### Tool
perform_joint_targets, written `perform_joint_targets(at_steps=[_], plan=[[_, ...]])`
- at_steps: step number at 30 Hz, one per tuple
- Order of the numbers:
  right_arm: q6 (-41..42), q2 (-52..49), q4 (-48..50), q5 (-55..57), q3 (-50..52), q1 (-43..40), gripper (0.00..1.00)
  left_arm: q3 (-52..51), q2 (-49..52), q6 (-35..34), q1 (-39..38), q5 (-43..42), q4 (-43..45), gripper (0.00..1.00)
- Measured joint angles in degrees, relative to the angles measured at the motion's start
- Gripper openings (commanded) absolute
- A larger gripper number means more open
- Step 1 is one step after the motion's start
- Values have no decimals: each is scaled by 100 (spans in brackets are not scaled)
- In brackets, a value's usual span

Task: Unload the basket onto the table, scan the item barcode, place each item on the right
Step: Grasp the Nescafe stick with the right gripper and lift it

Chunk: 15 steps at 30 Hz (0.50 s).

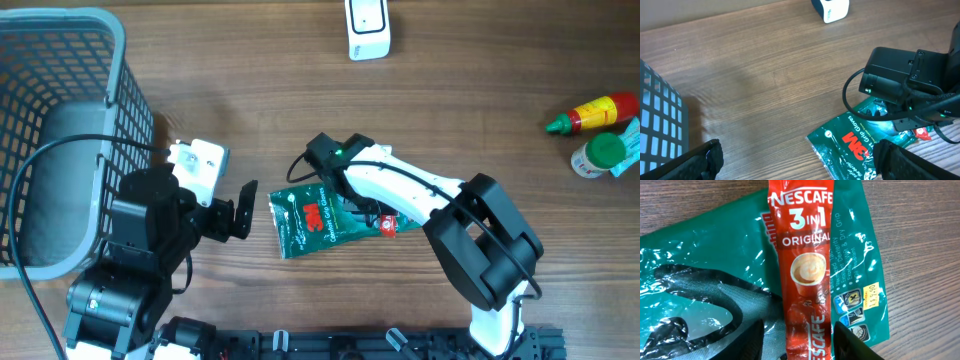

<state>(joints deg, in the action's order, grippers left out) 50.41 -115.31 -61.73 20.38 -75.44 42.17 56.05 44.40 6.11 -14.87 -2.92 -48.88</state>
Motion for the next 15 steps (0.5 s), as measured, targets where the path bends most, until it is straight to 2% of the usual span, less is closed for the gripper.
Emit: perform_joint_targets(at_steps=[4,7,8,9,15], plan=[[-35,0,81,22,170,0,37,0,0,0,0,0,0,100],[-48,101,308,46,393,2,16,0,0,0,0,-2,0,100],[-76,122,361,66,466,2,14,0,0,-2,0,0,0,100],[-83,120,376,107,529,0,5,0,0,0,0,0,0,100],[-109,111,240,42,511,-9,5,0,0,0,0,0,2,100]])
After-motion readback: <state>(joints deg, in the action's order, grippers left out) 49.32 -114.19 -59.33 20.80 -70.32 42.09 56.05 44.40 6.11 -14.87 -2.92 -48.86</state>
